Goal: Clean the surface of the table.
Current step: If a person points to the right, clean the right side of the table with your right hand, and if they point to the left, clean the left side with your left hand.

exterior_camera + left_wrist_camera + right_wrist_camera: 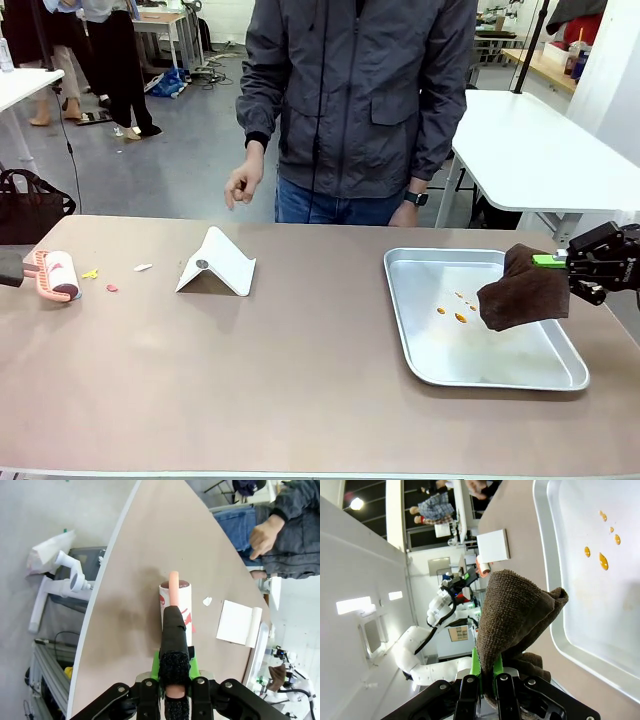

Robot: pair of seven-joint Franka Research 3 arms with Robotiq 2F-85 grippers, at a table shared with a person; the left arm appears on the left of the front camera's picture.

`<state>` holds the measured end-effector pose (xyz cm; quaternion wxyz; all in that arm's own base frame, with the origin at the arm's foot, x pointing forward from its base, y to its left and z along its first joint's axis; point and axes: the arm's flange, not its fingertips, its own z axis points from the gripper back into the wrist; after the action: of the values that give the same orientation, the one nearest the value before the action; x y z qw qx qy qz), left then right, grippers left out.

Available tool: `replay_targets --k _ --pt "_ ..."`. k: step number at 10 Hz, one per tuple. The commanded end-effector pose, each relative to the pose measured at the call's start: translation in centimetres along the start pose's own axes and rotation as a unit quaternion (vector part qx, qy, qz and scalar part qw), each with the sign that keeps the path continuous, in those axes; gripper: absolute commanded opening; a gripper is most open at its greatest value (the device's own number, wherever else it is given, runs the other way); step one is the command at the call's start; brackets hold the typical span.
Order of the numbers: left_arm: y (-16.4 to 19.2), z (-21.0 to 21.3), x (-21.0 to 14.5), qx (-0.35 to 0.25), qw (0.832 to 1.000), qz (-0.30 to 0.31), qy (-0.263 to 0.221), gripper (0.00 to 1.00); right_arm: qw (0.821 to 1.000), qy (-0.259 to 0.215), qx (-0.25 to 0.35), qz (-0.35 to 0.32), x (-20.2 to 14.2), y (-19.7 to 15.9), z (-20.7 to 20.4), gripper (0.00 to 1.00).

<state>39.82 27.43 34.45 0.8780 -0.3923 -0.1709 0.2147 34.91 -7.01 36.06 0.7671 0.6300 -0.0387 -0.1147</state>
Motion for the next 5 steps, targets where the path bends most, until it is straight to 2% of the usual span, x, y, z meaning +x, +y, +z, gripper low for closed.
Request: replay_targets --k 1,5 --pt "0.3 -0.9 0.3 0.010 0.999 0.027 0.015 0.22 1.000 0.004 -0.001 -0.004 -0.2 0.4 -0.1 0.00" --pt "0.4 -3.1 2.3 0.027 0.997 0.053 0.039 0.22 1.000 0.004 -0.001 -0.004 -0.2 0.4 -0.1 0.00"
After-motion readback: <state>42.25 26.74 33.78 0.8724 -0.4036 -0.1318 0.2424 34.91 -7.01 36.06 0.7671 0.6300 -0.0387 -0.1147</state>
